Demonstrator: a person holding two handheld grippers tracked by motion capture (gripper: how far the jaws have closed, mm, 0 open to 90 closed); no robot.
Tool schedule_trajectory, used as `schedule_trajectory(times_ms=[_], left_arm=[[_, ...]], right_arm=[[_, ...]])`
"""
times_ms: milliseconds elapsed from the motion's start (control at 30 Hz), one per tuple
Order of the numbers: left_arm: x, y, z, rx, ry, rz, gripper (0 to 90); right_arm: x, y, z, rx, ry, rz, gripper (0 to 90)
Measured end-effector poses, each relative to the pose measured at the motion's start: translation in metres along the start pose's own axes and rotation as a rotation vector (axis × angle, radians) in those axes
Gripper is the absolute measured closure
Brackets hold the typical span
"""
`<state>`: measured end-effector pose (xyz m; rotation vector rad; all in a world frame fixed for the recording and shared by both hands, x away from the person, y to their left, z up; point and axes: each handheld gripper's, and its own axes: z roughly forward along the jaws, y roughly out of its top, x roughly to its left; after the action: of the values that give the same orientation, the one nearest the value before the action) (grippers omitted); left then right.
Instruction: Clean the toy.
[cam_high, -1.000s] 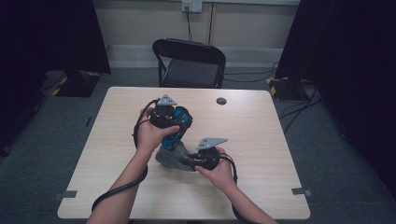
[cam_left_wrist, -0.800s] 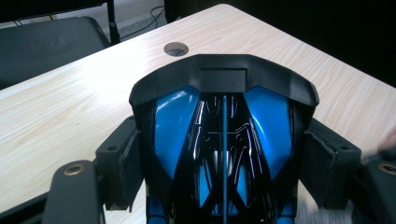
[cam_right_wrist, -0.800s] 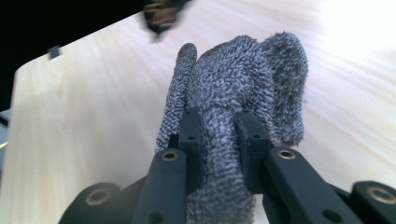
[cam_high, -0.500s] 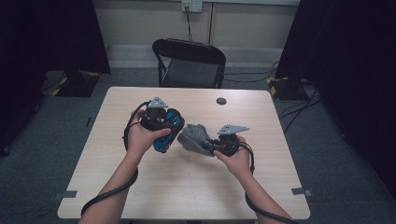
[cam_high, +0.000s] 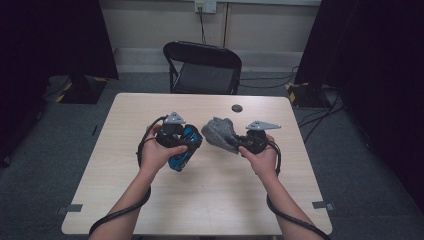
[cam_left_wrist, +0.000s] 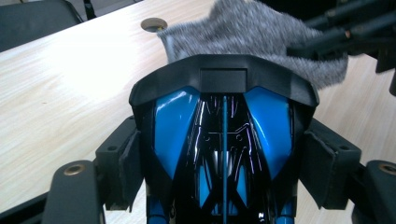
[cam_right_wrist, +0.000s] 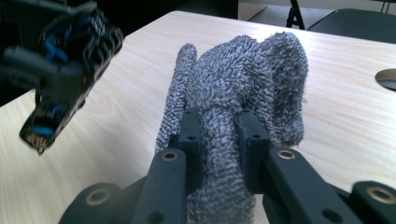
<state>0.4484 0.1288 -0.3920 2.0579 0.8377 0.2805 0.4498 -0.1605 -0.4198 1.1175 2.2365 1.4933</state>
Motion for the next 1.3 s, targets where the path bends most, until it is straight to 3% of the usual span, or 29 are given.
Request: schedule_trajectory(times_ms=[433, 800, 1133, 1300], left_arm=[[-0.015, -0.006, 0.016, 0.028, -0.048, 0.017, 25.6], [-0.021, -0.006, 0.026, 0.034, -0.067, 0.016, 25.5], [-0.017, -0.005, 0.026, 0.037, -0.049, 0.007, 25.6], [-0.014, -0.004, 0.023, 0.028, -0.041, 0.001, 25.6]], right_arm=[[0.001, 0.013, 0.000, -0.029, -0.004, 0.000, 75.1], [0.017, 0.019, 0.006, -0.042, 0.050, -0.017, 75.1], [0.026, 0.013, 0.012, -0.024, 0.087, -0.030, 75.2], [0.027, 0.011, 0.013, -0.017, 0.081, -0.037, 75.2]])
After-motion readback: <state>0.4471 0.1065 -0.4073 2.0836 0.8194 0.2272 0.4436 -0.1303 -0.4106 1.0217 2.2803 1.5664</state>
